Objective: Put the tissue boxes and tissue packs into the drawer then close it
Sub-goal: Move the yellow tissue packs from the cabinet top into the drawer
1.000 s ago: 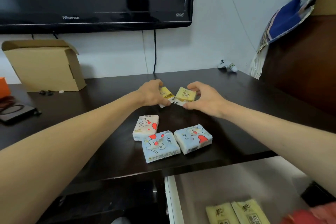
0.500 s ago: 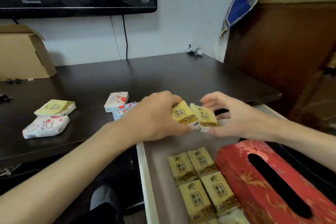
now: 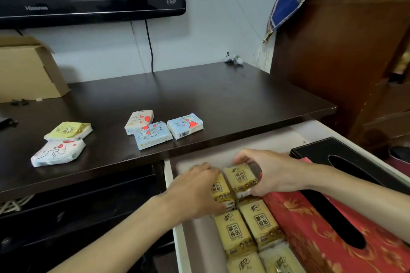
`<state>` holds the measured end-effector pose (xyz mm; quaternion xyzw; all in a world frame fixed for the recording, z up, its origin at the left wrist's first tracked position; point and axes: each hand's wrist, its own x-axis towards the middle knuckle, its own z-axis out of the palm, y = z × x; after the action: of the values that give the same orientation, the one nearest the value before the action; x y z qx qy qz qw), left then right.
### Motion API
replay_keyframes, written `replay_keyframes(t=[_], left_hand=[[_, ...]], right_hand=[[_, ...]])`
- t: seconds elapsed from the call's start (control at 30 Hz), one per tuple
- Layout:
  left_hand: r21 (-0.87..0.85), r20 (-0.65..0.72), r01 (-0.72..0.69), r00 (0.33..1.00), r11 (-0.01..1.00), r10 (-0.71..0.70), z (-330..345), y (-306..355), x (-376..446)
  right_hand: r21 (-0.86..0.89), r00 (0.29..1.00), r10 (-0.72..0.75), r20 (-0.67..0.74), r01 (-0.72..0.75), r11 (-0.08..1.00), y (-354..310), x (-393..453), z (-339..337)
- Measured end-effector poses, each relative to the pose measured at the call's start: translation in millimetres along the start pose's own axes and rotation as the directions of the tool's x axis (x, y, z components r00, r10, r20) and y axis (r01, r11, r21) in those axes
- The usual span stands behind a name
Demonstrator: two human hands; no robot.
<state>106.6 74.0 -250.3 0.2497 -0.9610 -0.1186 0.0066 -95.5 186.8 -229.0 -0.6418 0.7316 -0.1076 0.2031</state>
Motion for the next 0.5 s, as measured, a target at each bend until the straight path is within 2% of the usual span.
replay_keyframes(t=[0.13, 0.4, 0.5], left_hand=[[-0.018, -0.018, -0.004, 1.0, 1.0, 0.003, 5, -2, 4], [-0.079, 0.023, -0.011, 1.0, 0.997, 0.013, -3, 2, 2], [-0.023, 0.023, -0.007, 1.0, 1.0, 0.007, -7, -3, -2]], right_hand=[[-0.077, 0.999, 0.02, 0.031, -0.017, 0.997, -2, 1, -1], [-0.091, 0.999, -0.006, 0.051, 0.011, 0.996, -4, 2, -1], [-0.088, 0.998, -0.012, 0.062, 0.018, 0.996, -4, 1, -1]])
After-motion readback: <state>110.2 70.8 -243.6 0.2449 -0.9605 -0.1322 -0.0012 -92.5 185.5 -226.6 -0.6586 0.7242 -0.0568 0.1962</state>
